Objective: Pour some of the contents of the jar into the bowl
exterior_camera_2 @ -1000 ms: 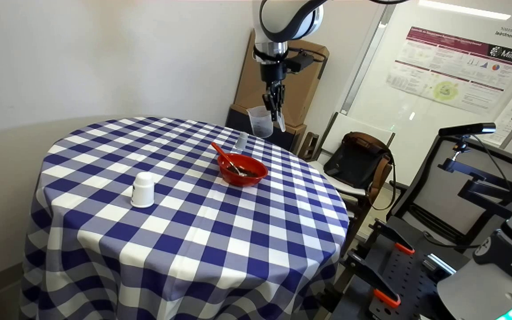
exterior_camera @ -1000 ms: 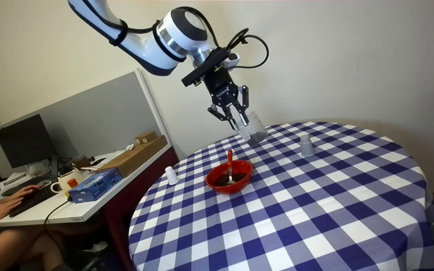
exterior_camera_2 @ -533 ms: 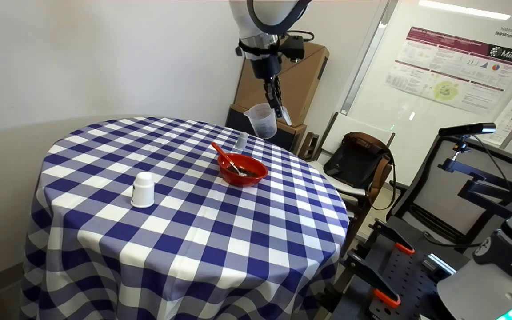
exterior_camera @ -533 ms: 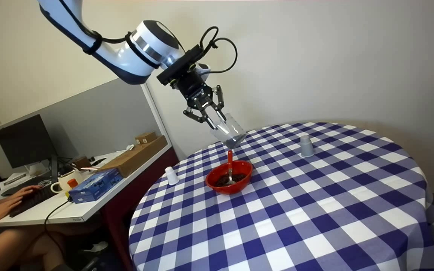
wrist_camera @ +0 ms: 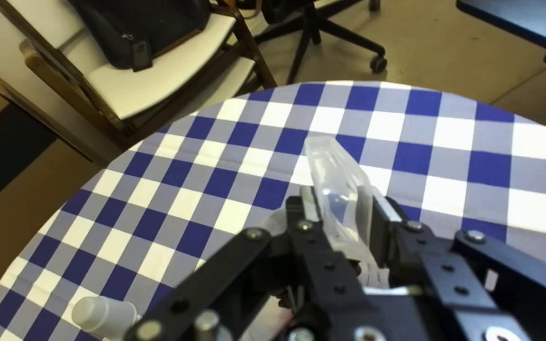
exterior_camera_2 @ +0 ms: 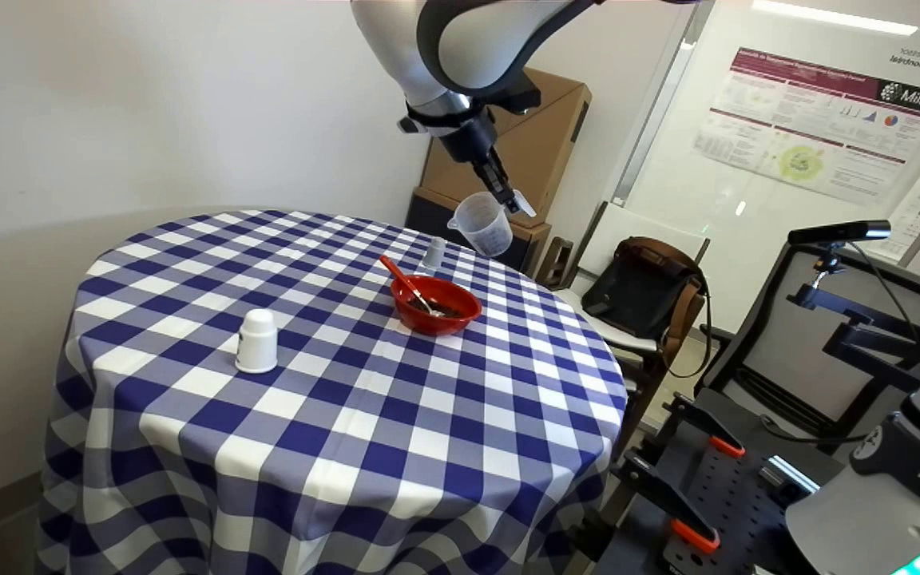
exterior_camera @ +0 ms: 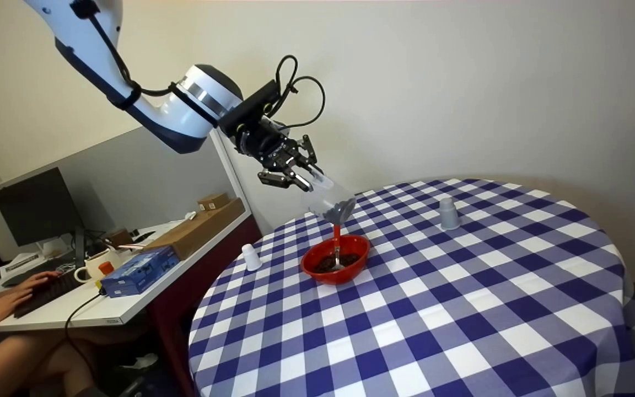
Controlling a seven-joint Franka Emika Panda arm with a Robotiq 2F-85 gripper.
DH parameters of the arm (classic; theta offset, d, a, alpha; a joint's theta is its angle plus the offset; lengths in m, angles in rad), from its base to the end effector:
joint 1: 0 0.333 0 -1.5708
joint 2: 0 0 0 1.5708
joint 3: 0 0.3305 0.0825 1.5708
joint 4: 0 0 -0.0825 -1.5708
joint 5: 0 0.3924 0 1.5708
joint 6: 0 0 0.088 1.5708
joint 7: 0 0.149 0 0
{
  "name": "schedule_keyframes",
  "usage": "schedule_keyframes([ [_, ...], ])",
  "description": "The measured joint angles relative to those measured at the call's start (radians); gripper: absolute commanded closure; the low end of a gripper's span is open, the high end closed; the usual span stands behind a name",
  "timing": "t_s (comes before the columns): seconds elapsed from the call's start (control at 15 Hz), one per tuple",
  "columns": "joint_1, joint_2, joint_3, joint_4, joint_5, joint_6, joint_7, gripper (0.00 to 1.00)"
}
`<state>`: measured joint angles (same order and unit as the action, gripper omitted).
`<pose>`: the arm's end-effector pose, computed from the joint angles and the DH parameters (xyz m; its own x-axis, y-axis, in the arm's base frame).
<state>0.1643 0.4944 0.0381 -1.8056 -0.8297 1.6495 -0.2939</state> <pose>0.5963 0.0146 0.2456 0.5394 0.3781 -0.7524 0.8073 -0.4863 0.3344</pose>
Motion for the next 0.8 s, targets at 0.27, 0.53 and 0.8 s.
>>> schedule_keyframes([
  [0.27,0.014,0.058,0.013,0.007,-0.15,-0.078,-0.027,0.88],
  [0.53,0.041,0.119,0.027,0.013,-0.311,-0.155,-0.029,0.88],
  [0.8,0.072,0.162,0.046,0.015,-0.446,-0.212,-0.029,0.88],
])
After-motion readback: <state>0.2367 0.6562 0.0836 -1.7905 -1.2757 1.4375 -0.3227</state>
